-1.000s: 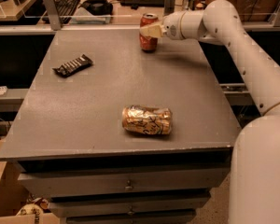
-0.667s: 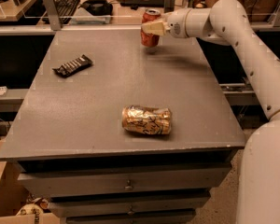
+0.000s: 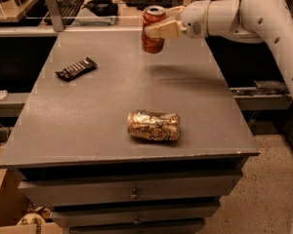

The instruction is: Move coke can near rxbar chocolate

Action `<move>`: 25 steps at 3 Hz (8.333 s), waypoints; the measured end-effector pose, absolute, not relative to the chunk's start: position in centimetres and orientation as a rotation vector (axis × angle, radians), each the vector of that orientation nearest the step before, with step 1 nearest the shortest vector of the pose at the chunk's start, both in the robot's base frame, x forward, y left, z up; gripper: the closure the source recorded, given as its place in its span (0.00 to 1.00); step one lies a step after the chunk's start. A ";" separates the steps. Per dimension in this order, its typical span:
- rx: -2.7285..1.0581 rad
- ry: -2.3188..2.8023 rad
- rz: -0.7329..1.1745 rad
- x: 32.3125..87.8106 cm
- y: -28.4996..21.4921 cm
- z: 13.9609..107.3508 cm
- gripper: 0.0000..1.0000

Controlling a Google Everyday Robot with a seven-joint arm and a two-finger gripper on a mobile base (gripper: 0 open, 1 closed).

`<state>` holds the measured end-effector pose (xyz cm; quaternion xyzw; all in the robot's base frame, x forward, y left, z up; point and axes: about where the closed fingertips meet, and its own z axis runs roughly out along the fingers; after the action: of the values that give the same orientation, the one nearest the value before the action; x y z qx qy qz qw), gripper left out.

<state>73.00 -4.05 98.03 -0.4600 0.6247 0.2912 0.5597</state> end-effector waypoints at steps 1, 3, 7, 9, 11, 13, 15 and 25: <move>-1.172 1.441 0.761 68.9 -1.6 97.6 1.00; -1.288 1.466 0.740 66.4 6.5 95.9 1.00; -1.221 1.471 0.802 70.6 14.8 91.8 0.51; -1.213 1.460 0.813 71.1 15.5 90.7 0.05; -1.215 1.467 0.811 71.1 15.3 90.1 0.00; -1.229 1.498 0.775 70.6 12.4 89.2 0.00; -1.266 1.520 0.755 68.6 9.2 88.4 0.00; -1.238 1.364 0.442 71.7 -0.2 101.8 0.00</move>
Offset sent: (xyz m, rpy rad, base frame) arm -0.0941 0.1073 -0.0145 -0.1042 -0.0045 0.2032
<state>71.69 -0.20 101.80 -0.5305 0.5847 0.1892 0.5839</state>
